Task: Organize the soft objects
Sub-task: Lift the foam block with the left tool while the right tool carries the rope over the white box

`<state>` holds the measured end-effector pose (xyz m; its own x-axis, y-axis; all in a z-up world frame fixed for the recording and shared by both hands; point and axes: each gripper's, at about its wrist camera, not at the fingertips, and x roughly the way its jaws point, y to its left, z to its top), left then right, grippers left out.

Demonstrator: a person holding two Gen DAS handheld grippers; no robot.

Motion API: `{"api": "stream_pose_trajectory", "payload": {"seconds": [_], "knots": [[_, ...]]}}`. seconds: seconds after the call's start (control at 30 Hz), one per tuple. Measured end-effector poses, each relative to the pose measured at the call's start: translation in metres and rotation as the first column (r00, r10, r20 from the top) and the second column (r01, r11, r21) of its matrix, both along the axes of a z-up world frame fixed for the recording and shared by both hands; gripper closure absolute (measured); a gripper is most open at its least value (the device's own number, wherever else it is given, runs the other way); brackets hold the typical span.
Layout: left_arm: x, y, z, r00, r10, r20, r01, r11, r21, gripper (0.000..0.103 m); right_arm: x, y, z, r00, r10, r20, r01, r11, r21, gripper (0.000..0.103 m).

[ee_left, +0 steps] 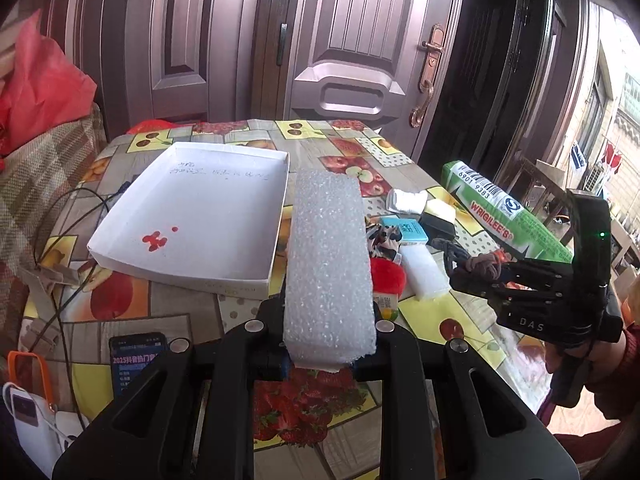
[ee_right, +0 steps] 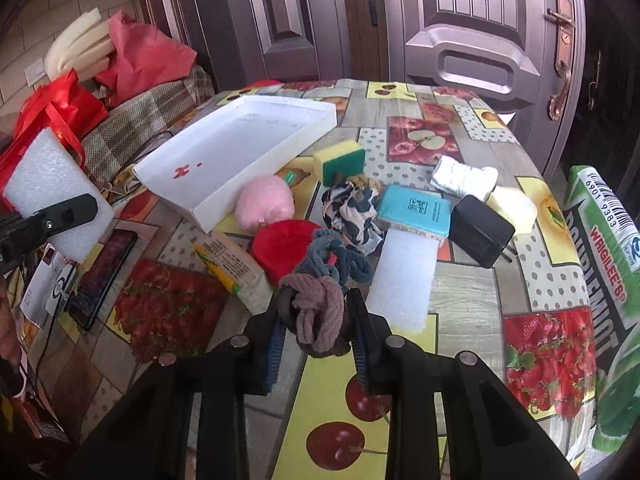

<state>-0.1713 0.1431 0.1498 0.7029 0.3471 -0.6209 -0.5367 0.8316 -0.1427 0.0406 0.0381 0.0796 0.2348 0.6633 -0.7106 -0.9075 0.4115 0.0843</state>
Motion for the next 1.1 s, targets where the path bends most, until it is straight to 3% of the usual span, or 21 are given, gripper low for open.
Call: {"api": "stream_pose_trajectory", "payload": {"seconds": [0.27,0.47,0.6,0.77,1.1], "knots": [[-0.016,0.034,0.096,0.995,0.029,0.095,-0.044,0.986,0.163,0.083,-0.004,-0.006,0.112,0.992,-0.028,0.123,-0.005,0.967,0.256,0.074],[-0.061,0.065,0.191,0.983,0.068,0.169,-0.113,0.956,0.271,0.083,0.001,-0.005,0.199,0.985,-0.06,0.162,-0.022,0.886,0.463,0.074],[-0.09,0.071,0.228,0.976,0.093,0.198,-0.152,0.939,0.309,0.083,0.0,-0.004,0.235,0.984,-0.061,0.168,-0.043,0.831,0.555,0.074],[-0.107,0.08,0.233,0.967,0.12,0.226,-0.186,0.935,0.303,0.083,-0.005,0.012,0.242,0.989,-0.025,0.144,-0.064,0.812,0.58,0.074],[-0.084,0.114,0.199,0.969,0.157,0.191,-0.198,0.955,0.222,0.083,-0.013,0.06,0.219,0.991,0.056,0.12,-0.11,0.852,0.512,0.074]]}}
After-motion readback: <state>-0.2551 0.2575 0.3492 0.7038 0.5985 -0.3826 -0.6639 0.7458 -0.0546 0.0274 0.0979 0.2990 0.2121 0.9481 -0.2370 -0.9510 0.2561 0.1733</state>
